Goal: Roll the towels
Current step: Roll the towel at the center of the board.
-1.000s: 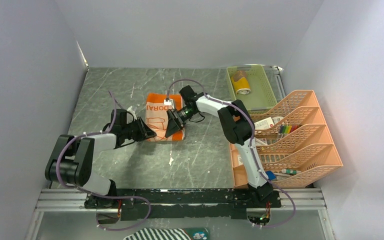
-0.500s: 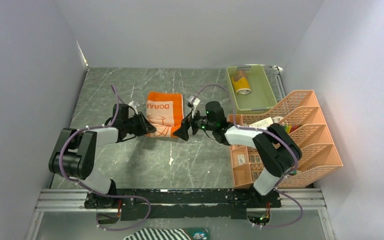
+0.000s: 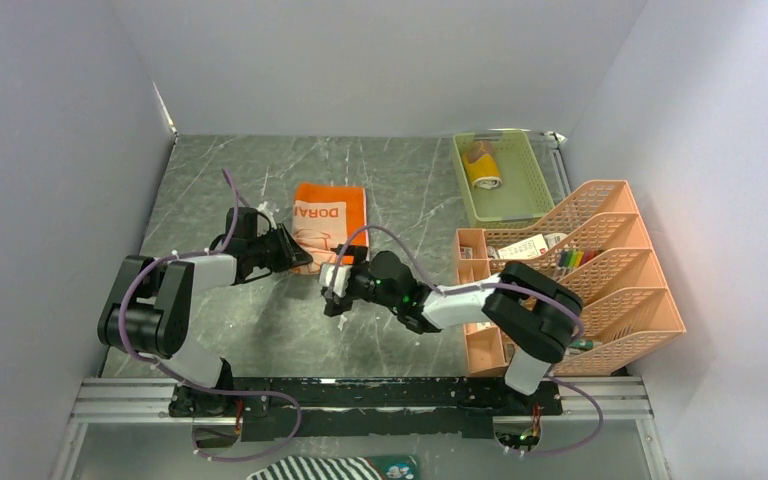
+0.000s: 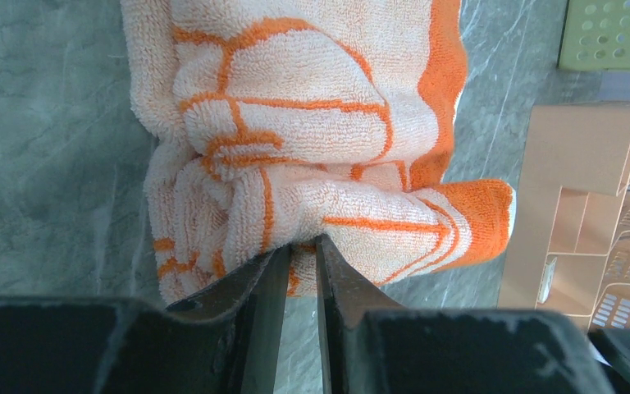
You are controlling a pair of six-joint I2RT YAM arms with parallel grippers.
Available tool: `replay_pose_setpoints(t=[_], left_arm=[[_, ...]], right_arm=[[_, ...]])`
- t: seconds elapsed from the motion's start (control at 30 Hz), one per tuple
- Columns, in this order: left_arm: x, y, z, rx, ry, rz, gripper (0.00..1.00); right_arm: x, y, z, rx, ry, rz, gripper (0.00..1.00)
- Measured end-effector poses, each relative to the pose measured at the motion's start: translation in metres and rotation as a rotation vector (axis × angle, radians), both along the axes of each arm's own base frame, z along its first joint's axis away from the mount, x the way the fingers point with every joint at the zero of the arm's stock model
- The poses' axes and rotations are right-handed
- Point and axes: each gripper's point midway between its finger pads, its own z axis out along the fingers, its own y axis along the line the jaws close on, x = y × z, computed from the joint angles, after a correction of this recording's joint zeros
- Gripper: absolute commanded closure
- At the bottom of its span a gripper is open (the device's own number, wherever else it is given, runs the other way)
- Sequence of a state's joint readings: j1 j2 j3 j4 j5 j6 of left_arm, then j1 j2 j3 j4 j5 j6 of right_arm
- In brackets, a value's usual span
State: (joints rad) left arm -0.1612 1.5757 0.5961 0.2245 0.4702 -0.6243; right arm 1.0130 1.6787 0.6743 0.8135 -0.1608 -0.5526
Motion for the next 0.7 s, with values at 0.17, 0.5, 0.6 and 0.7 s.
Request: replay_pose_setpoints(t=[0.17, 0.5, 0.6, 0.7], left_arm=[[0.000, -0.001, -0.002, -0.005, 0.008, -0.007, 0.68], [0.003, -0.006, -0.003, -0.021, 0.021, -0.034, 0.69], [0.003, -0.007, -0.003, -0.024, 0.022, -0.037, 0.69], [0.002, -0.007, -0.003, -0.025, 0.023, -0.038, 0.69]], right_arm=[[0.012, -0.003, -0.047, -0.203, -0.130, -0.025, 0.07], [0.026, 0.013, -0.066, -0.351, -0.243, -0.007, 0.29], [0.033, 0.017, -0.074, -0.392, -0.242, -0.018, 0.37], [0.038, 0.019, -0.080, -0.423, -0.239, -0.028, 0.50]])
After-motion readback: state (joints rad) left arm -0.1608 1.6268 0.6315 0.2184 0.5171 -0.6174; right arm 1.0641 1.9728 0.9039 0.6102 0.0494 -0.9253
